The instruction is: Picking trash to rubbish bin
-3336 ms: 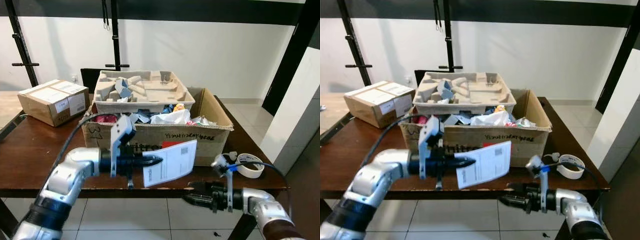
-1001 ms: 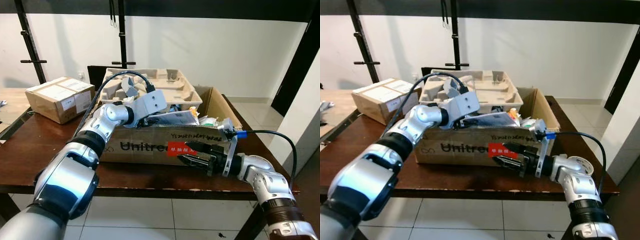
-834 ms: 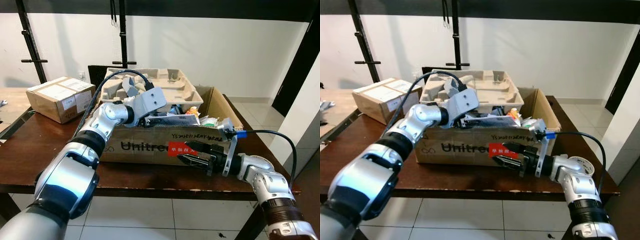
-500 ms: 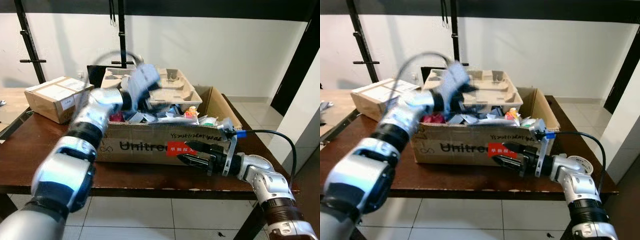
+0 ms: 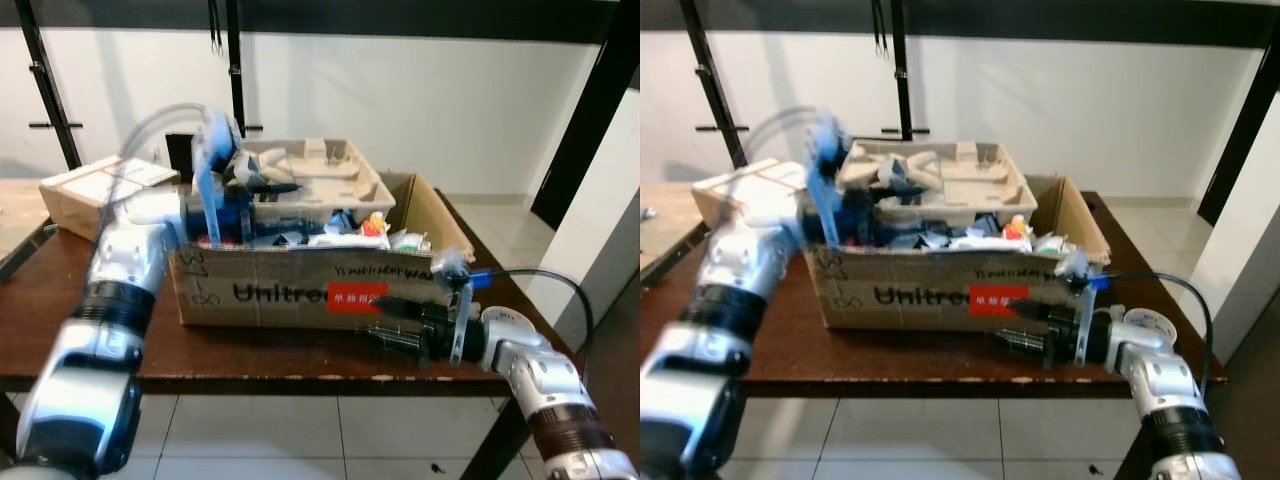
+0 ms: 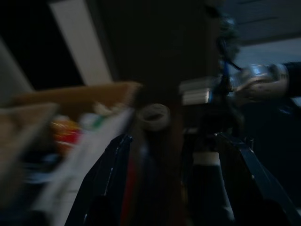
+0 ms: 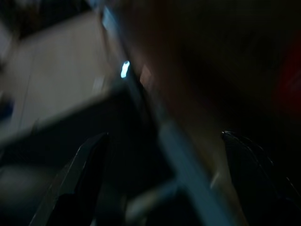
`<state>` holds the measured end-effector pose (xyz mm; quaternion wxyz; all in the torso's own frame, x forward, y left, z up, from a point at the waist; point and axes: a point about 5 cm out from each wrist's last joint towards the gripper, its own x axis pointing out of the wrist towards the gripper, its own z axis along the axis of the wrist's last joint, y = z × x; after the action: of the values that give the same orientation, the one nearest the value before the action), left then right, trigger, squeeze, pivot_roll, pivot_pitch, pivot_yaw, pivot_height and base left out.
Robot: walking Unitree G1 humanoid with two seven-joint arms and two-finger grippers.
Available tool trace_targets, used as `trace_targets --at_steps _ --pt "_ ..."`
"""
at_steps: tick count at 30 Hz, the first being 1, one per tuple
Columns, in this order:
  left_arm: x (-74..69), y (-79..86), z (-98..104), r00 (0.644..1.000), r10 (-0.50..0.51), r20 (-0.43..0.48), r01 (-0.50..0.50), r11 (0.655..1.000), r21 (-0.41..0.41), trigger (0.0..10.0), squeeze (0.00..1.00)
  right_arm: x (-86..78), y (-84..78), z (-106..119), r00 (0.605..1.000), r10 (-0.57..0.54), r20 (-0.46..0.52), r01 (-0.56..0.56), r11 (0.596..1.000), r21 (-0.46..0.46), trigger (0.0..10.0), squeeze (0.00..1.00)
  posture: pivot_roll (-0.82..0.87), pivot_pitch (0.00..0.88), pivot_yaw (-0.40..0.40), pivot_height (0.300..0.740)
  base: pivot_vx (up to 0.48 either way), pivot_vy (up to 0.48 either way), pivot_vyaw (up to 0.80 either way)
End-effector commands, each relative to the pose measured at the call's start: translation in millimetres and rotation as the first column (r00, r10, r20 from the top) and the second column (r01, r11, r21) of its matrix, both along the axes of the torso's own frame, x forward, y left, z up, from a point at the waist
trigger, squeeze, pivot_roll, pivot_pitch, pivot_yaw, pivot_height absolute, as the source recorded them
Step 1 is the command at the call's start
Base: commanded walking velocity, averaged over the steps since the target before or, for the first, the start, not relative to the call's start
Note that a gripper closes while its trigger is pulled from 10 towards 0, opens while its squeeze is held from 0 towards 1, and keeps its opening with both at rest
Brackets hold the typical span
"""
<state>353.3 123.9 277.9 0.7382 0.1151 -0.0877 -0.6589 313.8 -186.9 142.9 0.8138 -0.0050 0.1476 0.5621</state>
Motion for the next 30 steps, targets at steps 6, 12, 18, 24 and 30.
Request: trace_targets --at_steps 6,12,18,24,30 --pt "-24.7 -35.9 -42.8 0.969 -0.126 -0.211 0.157 0.978 0.136 10.0 0.0 -15.1 -2.5 -39.9 0.991 0.052 -0.125 -0.077 0.975 -0.207 10.0 0.0 0.05 0.0 -0.017 0.74 0.0 0.0 0.0" --pt "-52.7 -44.7 -118.9 0.901 -0.082 -0.425 0.25 0.899 0.358 10.0 0.0 -39.6 -2.1 -85.6 0.964 0.114 -0.242 -0.207 0.892 -0.402 10.0 0.0 0.05 0.0 -0.011 0.74 0.0 0.0 0.0" --pt "-80.4 -43.3 -194.9 0.809 0.062 -0.585 0.293 0.82 0.491 10.0 0.0 -62.1 6.7 -129.7 0.948 0.135 -0.289 -0.28 0.788 -0.549 10.0 0.0 0.03 0.0 -0.006 0.74 0.0 0.0 0.0" --pt "-104.0 -38.3 -245.2 0.739 0.23 -0.634 0.236 0.792 0.563 10.0 0.0 -74.1 15.7 -162.3 0.959 0.003 -0.282 -0.186 0.757 -0.626 10.0 0.0 0.03 0.0 -0.004 0.74 0.0 0.0 0.0" --pt "-121.4 -23.3 -301.4 0.672 0.539 -0.508 -0.02 0.699 0.715 10.0 0.0 -98.1 19.9 -193.7 0.938 -0.174 -0.301 -0.078 0.74 -0.668 10.0 0.0 0.03 0.0 -0.008 0.74 0.0 0.0 0.0"
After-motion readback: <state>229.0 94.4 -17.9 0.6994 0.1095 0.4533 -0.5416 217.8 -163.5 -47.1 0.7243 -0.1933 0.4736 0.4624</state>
